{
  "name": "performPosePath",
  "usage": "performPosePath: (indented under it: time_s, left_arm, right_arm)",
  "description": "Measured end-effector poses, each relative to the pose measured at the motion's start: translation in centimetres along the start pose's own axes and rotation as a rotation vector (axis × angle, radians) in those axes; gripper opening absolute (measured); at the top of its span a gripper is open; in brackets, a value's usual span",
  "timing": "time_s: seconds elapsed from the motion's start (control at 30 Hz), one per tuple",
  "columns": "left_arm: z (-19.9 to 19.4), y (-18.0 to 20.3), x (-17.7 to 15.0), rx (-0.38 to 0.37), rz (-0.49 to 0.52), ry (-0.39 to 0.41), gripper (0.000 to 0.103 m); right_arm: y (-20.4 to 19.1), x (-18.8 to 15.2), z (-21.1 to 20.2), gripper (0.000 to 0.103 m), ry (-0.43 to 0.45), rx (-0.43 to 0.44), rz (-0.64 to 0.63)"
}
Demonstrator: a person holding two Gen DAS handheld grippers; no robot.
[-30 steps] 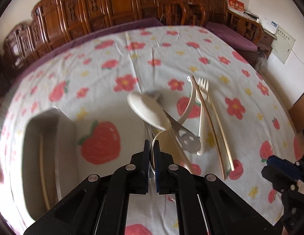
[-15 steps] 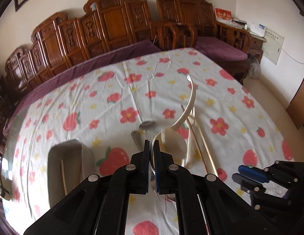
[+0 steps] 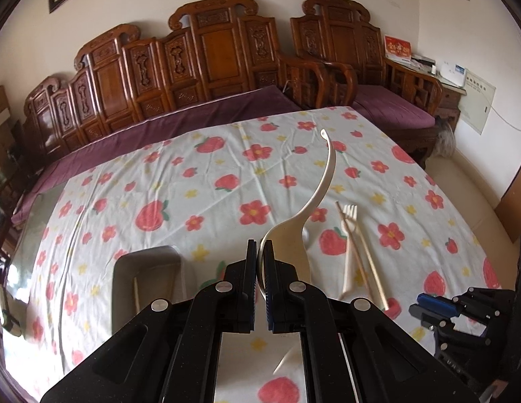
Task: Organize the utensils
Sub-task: 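Lift the cream ladle with the left tool and move it over the tray, then grasp a cream plastic spoon with the right tool while the left tool holds the ladle over the tray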
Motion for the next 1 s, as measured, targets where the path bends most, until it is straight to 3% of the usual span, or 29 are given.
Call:
performPosePath:
  time_s: [0.33, 0.47, 0.73, 1.0]
  left_arm:
    - [-2.0, -3.5, -5.3, -0.013, -0.066, 0.000, 0.003]
    - [-2.8, -4.7, -8.1, -0.033, -0.098, -0.001, 0.003]
    - [-4.7, -6.5, -11.7, -0.048, -0.127, 0.010, 0.003]
    - [-6.7, -8.0, -12.7, -0.058, -0.145, 0.052, 0.003]
  right_arm:
    - [-2.8, -1.1, 0.2, 0.015, -0.007, 0.021, -0.048]
    - [-5.3, -1.3, 0.3, 0.030, -0.003, 0.044, -0.078]
    - [-8.6, -1.4, 3.1, 0.035, -0.058, 0.061, -0.139]
    - [-12.1, -2.7, 5.9, 0.035, -0.105, 0.094, -0.005]
Point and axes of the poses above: each gripper's, at about its wrist camera, not at the fingertips, and z roughly the way its jaws point, y to its right, x to its top, the point moved 5 cm from there along z, roughly the way its jaws point, and after that the axes turned 13 degrees about z, right-handed, at the moved point
